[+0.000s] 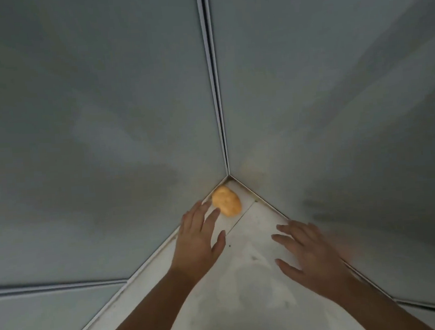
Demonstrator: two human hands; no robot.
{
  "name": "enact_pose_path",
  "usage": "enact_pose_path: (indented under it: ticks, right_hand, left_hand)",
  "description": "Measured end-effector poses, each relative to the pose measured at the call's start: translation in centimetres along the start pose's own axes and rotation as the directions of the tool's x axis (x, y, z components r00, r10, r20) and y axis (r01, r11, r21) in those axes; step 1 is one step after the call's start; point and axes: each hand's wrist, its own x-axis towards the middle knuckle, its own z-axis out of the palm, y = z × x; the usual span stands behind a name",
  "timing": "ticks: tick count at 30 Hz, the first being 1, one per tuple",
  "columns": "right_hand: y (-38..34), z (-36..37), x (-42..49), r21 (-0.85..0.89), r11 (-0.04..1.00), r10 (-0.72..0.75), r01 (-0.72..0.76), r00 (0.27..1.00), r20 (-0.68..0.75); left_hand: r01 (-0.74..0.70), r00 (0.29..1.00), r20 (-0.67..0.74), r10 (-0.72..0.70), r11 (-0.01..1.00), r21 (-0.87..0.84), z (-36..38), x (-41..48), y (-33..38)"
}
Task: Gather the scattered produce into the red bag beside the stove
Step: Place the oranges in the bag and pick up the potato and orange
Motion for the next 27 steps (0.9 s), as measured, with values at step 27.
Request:
enact_pose_path:
  ticks: [27]
  right_hand:
    - [4.9,5.0,-4.7,0.004,0.988,0.155,-0.155,0.987,0.027]
  left_hand:
    - [0.097,0.966,0.233,-0.114,0.992,0.083,10.3,2.6,-3.1]
